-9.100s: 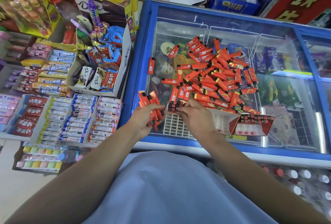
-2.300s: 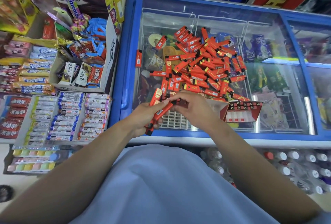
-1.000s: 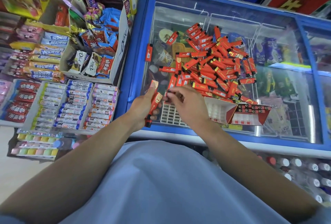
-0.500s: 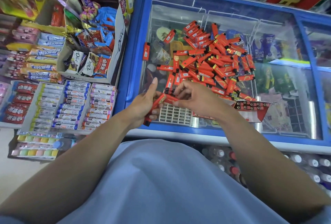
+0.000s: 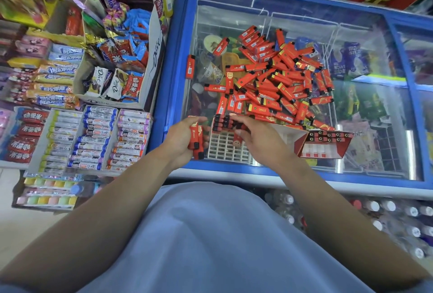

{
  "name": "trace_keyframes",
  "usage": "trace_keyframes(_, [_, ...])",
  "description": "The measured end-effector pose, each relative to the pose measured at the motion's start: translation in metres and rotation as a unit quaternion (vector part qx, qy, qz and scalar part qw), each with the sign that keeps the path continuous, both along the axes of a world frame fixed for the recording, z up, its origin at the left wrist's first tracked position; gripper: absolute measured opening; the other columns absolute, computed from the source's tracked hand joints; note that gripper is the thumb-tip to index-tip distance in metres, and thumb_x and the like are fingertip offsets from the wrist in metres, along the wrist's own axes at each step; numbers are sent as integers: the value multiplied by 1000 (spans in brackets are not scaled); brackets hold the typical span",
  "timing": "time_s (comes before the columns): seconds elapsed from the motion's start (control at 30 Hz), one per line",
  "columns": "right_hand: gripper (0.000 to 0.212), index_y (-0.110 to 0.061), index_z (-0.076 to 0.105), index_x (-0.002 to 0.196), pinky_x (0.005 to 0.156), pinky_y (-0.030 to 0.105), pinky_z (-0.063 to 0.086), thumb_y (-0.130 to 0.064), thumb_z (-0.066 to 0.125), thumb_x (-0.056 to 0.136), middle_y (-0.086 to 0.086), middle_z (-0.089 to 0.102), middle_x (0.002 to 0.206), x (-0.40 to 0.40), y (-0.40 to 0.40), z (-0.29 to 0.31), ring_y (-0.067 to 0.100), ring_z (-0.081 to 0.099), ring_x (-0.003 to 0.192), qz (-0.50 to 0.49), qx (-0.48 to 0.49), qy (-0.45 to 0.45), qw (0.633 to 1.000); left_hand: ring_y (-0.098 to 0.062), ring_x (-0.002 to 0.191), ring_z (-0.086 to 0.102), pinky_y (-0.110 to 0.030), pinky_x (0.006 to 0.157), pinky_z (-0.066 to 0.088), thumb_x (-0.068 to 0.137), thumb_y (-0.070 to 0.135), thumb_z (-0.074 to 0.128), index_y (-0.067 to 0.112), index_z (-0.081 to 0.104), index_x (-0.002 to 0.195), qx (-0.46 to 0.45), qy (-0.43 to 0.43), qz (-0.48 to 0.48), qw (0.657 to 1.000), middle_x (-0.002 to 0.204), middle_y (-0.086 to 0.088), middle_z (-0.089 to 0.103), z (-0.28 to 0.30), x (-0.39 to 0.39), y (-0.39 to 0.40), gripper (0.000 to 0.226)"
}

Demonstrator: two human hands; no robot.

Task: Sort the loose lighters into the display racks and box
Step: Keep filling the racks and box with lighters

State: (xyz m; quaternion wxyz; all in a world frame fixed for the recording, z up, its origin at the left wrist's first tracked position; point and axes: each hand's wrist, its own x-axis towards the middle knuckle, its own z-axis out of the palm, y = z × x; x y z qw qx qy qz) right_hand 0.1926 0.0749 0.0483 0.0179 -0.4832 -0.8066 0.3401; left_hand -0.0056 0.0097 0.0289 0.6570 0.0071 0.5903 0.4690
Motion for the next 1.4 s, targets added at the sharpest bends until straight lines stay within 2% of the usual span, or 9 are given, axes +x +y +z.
trace_keyframes(0.1, [22, -26, 58, 118, 79, 29, 53, -23, 67, 98, -5, 71, 108, -3, -2, -8, 7, 64, 85, -27, 10, 30, 999, -22, 66, 63, -33, 60, 55, 105, 18, 46, 5, 65, 117, 1, -15, 13, 1000, 82, -12, 71, -2, -1, 0, 25])
trace_keyframes(0.2, [16, -20, 69, 101, 76, 24, 51, -14, 78, 89, -10, 63, 92, -8, -3, -22, 2, 58, 76, -34, 67, 62, 995, -23, 66, 65, -34, 60, 57, 105, 18, 45, 5, 67, 116, -5, -17, 15, 1000, 87, -15, 72, -3, -2, 0, 27])
trace_keyframes(0.33, [15, -19, 73, 101, 71, 10, 42, -12, 78, 88, -7, 59, 88, -13, -3, -33, 2, 55, 73, -54, 88, 66, 992, -23, 65, 67, -35, 65, 59, 106, 20, 45, 4, 67, 113, -12, -22, 16, 1000, 87, -14, 73, -3, -2, -2, 29])
trace_keyframes(0.5, [13, -19, 71, 106, 74, 33, 53, -19, 72, 93, -4, 71, 91, -16, -7, -36, 14, 63, 80, -49, 105, 24, 993, -22, 66, 67, -34, 63, 59, 110, 25, 43, 4, 68, 115, -27, -19, 15, 999, 86, -11, 75, -1, -1, -4, 32])
trace_keyframes(0.8, [12, -31, 71, 102, 70, 29, 53, -39, 72, 92, -14, 66, 93, -20, -14, -23, 8, 64, 82, -46, 152, -30, 987, -14, 62, 62, -28, 59, 55, 104, 39, 55, 7, 77, 106, -40, -2, -6, 999, 78, -4, 70, 1, 0, -9, 39])
trace_keyframes(0.93, [30, -27, 66, 83, 62, 28, 51, -55, 76, 83, -11, 65, 74, -37, -24, 4, 4, 59, 66, -87, -17, 110, 990, -14, 63, 57, -29, 62, 52, 102, 46, 56, 12, 80, 105, -31, 15, 5, 999, 76, -2, 66, 2, 1, -9, 41])
trace_keyframes(1.13, [37, -18, 72, 90, 52, 23, 40, -54, 78, 83, -22, 54, 50, -53, -35, 11, -3, 48, 47, -112, -209, 108, 965, -8, 83, 62, -26, 73, 53, 104, 51, 48, 25, 78, 106, 5, 36, -3, 999, 84, 8, 67, 14, 9, -3, 40])
trace_keyframes(1.3, [18, -17, 72, 86, 49, 26, 47, -34, 78, 88, 1, 69, 80, -49, -34, 8, 10, 57, 59, -151, -276, 114, 942, -11, 82, 64, -30, 80, 51, 102, 59, 46, 31, 78, 108, 10, 67, -39, 997, 74, 10, 70, 8, 13, -4, 43])
trace_keyframes(1.4, [13, -13, 72, 88, 51, 26, 53, -24, 78, 89, 5, 76, 93, -34, -26, 9, 16, 72, 69, -207, -307, 142, 918, -12, 65, 58, -28, 66, 49, 101, 56, 53, 21, 77, 99, -11, 85, -2, 996, 68, 4, 64, 3, 13, -3, 43])
